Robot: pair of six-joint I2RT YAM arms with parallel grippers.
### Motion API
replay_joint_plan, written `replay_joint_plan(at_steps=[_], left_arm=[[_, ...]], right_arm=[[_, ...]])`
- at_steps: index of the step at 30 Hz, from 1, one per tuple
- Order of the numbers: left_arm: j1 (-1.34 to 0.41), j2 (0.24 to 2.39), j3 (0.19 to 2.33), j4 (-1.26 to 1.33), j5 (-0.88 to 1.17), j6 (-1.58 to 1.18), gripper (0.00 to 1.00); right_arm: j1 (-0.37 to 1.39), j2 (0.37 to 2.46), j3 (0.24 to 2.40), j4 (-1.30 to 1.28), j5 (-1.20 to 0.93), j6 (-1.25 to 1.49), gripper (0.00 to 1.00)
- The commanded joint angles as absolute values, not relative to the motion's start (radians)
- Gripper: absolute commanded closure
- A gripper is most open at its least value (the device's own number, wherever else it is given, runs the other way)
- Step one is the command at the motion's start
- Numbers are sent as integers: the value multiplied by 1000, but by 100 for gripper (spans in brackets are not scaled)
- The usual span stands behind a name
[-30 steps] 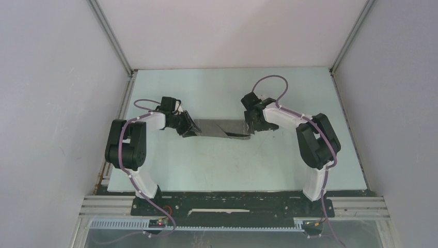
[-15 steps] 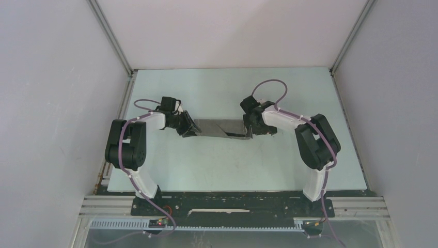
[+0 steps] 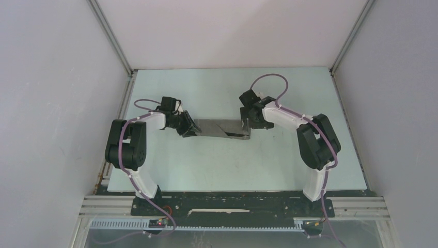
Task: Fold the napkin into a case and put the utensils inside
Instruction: Insert the knife into the folded napkin.
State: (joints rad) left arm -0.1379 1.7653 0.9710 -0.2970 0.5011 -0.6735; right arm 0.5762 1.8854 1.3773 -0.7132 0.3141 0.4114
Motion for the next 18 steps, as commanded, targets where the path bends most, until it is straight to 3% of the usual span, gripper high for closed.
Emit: replay_joint_plan(at_steps=[1, 6, 13, 16, 18], left_arm=[[-147, 1747, 993, -276, 525, -678, 61], [-146, 1677, 973, -276, 533, -666, 52], [-149, 1562, 972, -279, 568, -651, 48], [-149, 1529, 987, -292, 584, -637, 47], [-150, 1512, 996, -293, 604, -633, 47]], right_arm=[[544, 1836, 1383, -715, 332, 454, 0], [404, 1673, 1271, -689, 313, 426, 0], [154, 1563, 1212, -614, 202, 292, 1], [-4, 1571, 1236, -620, 38, 389, 2], [-93, 1589, 1245, -605, -131, 366, 10]])
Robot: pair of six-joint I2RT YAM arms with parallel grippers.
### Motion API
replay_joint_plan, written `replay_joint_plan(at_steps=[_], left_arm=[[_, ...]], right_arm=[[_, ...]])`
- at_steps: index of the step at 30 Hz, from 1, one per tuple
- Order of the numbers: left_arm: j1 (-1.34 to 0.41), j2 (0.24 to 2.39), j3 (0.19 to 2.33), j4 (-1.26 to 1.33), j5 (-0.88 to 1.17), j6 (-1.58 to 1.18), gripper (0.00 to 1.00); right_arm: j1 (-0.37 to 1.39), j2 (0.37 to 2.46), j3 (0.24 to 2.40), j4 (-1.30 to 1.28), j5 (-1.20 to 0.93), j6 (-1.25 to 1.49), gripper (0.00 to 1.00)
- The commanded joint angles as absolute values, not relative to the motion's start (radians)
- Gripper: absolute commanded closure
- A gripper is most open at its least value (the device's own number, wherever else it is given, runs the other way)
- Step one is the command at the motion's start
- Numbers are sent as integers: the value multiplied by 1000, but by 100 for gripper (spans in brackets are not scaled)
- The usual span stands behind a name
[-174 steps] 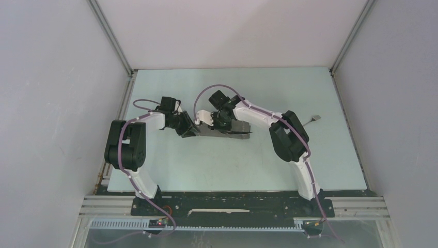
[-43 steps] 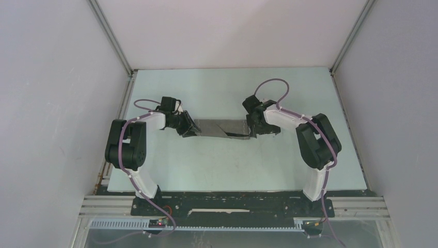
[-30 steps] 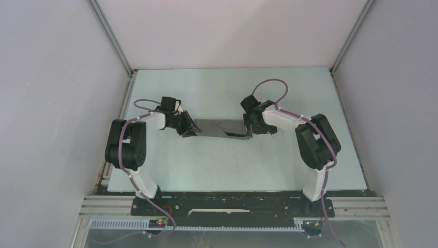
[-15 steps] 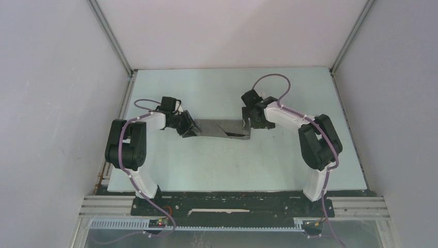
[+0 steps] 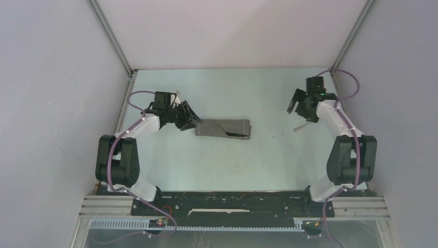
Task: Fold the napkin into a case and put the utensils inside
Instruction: Pick up the fork from the corner of the board.
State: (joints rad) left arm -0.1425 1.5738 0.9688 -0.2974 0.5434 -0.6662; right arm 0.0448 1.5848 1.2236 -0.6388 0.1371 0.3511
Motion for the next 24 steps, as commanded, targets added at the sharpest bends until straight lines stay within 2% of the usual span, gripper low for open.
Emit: replay_joint_plan(at_steps=[1, 6, 8, 9, 11, 14, 17, 20, 24], left_arm=[[-150, 1501, 994, -286, 610, -634, 47], [-171, 1452, 945, -225, 642, -669, 47], [-178, 1447, 931, -213, 650, -683, 47], [-180, 1447, 924, -200, 658, -693, 47], [-184, 1448, 912, -175, 675, -714, 48], [-194, 1454, 901, -158, 693, -728, 48], [-202, 1453, 896, -144, 703, -738, 48], [-206, 1457, 889, -128, 718, -750, 48], [-208, 1478, 882, -112, 732, -762, 49]], right_arm=[[-117, 1596, 1246, -589, -148, 321, 11], [-118, 1602, 1240, -534, -45, -117, 10], [-136, 1627, 1239, -538, 42, -245, 15], [-147, 1635, 1238, -544, 20, -304, 19], [-168, 1645, 1238, -556, -52, -378, 27], [-178, 1684, 1242, -555, 28, -393, 27], [-183, 1714, 1231, -538, 13, -463, 31], [-174, 1740, 1227, -502, -40, -566, 40], [-144, 1806, 1239, -501, -72, -656, 43]])
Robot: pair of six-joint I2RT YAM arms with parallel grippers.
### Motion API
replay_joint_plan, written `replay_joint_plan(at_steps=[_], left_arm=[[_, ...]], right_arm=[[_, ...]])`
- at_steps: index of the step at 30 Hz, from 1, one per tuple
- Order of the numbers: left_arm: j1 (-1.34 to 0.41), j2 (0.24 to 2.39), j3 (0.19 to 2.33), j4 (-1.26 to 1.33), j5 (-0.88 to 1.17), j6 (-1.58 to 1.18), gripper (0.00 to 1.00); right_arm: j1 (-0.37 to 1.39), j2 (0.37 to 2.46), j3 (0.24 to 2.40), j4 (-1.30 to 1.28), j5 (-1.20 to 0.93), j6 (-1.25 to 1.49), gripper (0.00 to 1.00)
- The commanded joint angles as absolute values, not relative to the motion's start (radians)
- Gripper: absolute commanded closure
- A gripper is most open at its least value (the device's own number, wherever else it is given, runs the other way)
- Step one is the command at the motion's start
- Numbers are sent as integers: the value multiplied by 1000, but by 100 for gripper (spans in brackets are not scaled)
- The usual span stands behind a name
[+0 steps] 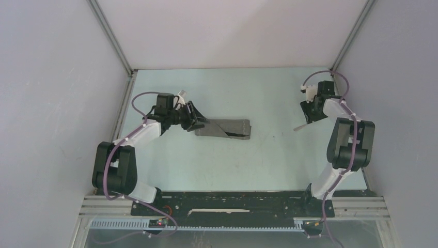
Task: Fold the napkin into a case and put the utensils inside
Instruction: Pick up the fork from the corner of the board.
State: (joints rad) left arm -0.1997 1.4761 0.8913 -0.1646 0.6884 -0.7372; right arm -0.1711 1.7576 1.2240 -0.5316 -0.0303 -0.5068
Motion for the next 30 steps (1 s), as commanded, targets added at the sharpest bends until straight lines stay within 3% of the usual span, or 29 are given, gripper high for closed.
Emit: replay_joint_plan(at_steps=[1, 8, 13, 19, 26, 30], left_arm=[[-207, 1481, 883, -112, 731, -762, 49], [-207, 1505, 892, -114, 717, -753, 50], [-206, 1514, 910, -138, 696, -734, 50], [-205, 1518, 920, -161, 678, -713, 50], [-204, 1523, 922, -159, 688, -714, 50], [-205, 1522, 916, -154, 695, -718, 50]], right_arm=[[-137, 1823, 1239, -510, -67, -673, 43], [-76, 1896, 1229, -541, 59, -750, 48], [-19, 1954, 1242, -436, 76, -710, 42], [17, 2063, 1431, -508, 30, -565, 39], [8, 1995, 1459, -541, -28, -463, 30], [-49, 1998, 1464, -586, -9, -599, 37]])
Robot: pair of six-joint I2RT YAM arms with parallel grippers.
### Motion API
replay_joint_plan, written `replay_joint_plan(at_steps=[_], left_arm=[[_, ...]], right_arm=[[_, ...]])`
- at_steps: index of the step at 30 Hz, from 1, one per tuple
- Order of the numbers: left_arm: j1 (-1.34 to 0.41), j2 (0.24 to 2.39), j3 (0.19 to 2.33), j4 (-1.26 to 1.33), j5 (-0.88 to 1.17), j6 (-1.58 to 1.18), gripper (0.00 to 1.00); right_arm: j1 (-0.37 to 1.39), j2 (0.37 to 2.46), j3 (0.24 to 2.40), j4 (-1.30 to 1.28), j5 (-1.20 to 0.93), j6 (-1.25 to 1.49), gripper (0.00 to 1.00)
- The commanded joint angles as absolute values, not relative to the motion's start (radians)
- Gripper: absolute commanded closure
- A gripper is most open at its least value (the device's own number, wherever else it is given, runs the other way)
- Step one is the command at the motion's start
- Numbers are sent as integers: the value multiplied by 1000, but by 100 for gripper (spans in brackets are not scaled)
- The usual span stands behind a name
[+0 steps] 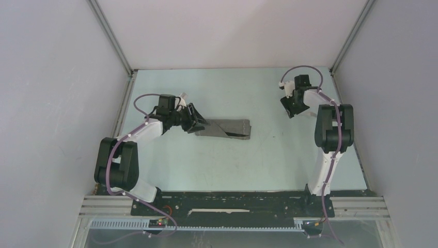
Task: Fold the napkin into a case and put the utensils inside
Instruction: Pick up the fork from the corner of the board.
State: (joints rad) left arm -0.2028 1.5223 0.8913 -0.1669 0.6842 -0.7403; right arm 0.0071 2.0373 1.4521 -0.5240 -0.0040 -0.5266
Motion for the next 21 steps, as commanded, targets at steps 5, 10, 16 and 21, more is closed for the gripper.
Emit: replay_joint_plan(at_steps=[5, 10, 16, 21], left_arm=[[-205, 1533, 915, -152, 704, -718, 50], [-205, 1559, 921, -153, 705, -716, 51], [-204, 1565, 929, -185, 661, -683, 52], [-211, 1559, 934, -203, 635, -677, 52]], right_arm=[[-84, 2023, 1465, -602, 46, -784, 39], [-82, 2090, 1476, -615, 80, -940, 37], [-96, 2155, 1553, -678, 49, -1017, 37], [-124, 2233, 1707, -879, -43, -1029, 41]])
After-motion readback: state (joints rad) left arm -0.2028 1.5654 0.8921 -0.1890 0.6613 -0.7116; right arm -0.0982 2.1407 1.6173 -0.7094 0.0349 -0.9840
